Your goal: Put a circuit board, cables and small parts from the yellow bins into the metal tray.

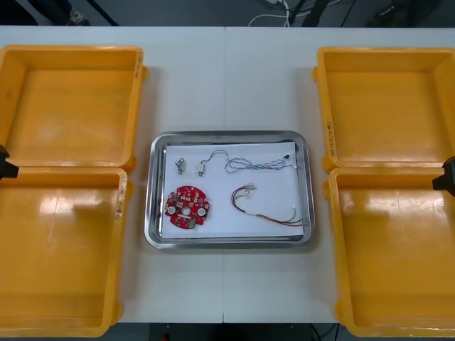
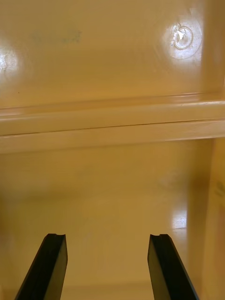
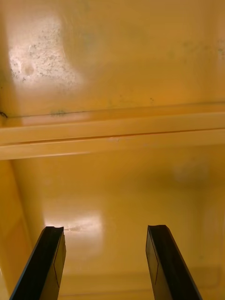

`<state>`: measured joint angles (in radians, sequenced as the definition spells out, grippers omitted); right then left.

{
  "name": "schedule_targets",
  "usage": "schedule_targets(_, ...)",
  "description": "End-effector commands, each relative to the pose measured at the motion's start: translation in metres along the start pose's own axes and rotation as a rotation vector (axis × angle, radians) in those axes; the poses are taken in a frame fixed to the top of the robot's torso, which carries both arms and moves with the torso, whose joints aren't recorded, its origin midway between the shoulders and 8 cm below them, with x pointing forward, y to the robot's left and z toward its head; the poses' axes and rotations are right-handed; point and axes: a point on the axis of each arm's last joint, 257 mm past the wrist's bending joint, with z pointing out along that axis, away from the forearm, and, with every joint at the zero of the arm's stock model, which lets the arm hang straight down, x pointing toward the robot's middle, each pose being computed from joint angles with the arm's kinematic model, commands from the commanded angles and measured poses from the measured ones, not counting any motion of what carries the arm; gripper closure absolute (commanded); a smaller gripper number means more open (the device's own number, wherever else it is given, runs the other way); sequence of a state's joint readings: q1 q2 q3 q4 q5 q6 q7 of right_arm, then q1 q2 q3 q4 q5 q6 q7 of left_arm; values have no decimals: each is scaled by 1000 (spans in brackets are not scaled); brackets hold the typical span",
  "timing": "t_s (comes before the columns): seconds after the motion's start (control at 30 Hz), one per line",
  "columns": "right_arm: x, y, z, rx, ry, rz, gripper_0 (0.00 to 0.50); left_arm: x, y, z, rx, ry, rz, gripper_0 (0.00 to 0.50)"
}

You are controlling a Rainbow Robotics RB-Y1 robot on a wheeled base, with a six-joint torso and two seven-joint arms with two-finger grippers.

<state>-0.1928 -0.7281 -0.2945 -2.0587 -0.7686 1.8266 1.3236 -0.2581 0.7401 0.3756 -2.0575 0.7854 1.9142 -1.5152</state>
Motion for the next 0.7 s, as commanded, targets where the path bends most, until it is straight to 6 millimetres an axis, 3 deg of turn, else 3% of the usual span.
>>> schedule_targets(0.03,0,-3,-3,4,-9,-11,0,9,21,-15,-68,-11,11,0)
schedule_targets(0.37,0,-3,-3,4,-9,-11,0,33,19,-7,-55,20,-12,0)
schedule_targets(0.7,0,-3,-3,4,-9,-11,0,34,17,-7,-51,15,-18,0)
